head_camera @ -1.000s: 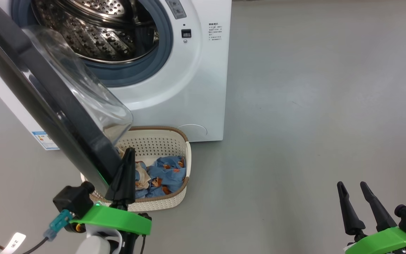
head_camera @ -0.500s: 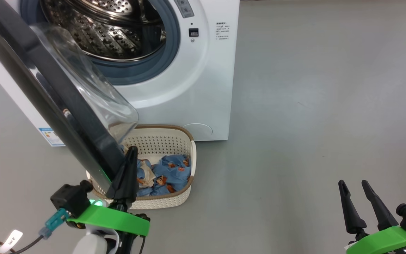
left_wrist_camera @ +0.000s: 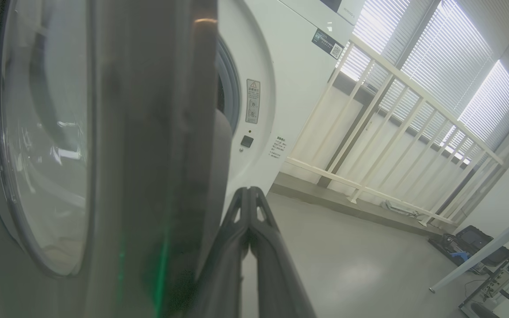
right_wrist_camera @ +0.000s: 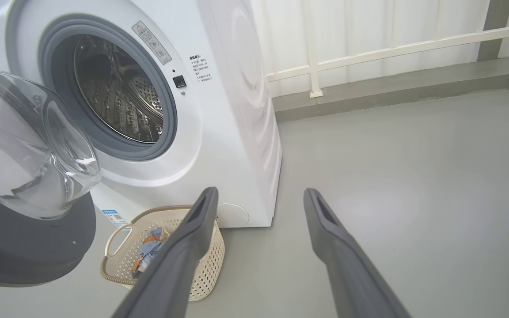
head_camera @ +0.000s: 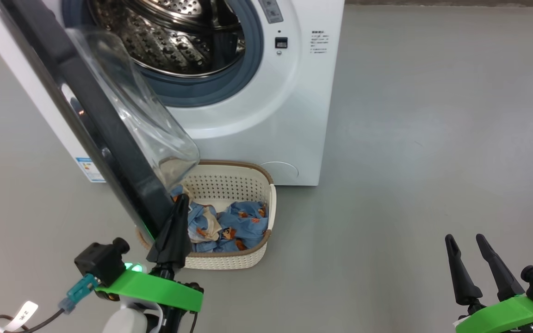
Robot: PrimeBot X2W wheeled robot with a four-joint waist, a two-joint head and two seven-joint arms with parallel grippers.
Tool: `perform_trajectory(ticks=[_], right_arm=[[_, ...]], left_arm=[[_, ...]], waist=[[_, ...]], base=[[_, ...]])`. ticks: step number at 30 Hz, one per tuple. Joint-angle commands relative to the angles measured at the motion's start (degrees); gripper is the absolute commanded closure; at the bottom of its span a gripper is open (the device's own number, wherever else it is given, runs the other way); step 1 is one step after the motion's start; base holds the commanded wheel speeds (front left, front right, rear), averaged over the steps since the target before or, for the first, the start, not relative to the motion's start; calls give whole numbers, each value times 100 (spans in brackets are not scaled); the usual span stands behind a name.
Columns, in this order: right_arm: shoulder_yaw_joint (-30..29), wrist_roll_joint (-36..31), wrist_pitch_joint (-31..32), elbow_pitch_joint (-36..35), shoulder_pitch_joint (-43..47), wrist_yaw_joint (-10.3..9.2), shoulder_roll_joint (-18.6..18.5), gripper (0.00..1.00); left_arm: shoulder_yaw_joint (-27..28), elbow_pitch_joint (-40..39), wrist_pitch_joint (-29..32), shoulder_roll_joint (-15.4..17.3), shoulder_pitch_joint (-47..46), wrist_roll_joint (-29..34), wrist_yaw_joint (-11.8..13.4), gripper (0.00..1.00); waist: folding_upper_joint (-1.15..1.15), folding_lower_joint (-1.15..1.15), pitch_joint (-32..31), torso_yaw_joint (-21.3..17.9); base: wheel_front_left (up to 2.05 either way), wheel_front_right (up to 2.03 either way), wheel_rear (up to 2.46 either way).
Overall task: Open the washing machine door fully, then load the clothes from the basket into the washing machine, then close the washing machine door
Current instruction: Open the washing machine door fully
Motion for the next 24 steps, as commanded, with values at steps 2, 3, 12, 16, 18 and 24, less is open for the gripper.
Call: perform_trajectory(ticks=[2, 3, 12, 16, 18, 24], right_arm=[[59, -28, -70, -166, -131, 32, -144, 0], [58, -31, -70, -168, -128, 32, -146, 0], [77, -51, -70, -181, -143, 32, -160, 0], [71, -64, -70, -189, -130, 32, -163, 0], [68, -67, -70, -189, -124, 32, -160, 0], [69, -61, -70, -180, -84, 32, -146, 0]], left_arm=[[257, -63, -38, 168, -120, -79, 30, 100], [252, -65, -38, 168, -113, -88, 30, 100], [235, -74, -38, 168, -24, -92, 30, 100], [257, -110, -38, 168, 64, -33, 30, 100], [292, -127, -38, 168, 116, 30, 30, 100], [494, -199, -38, 168, 325, 155, 30, 100]], waist=[[0, 0, 5, 106], [0, 0, 5, 142], [0, 0, -8, 455], [0, 0, -16, 577], [0, 0, -21, 627], [0, 0, -83, 788]], base=[[0, 0, 0], [0, 0, 0], [0, 0, 0], [0, 0, 0], [0, 0, 0], [0, 0, 0]])
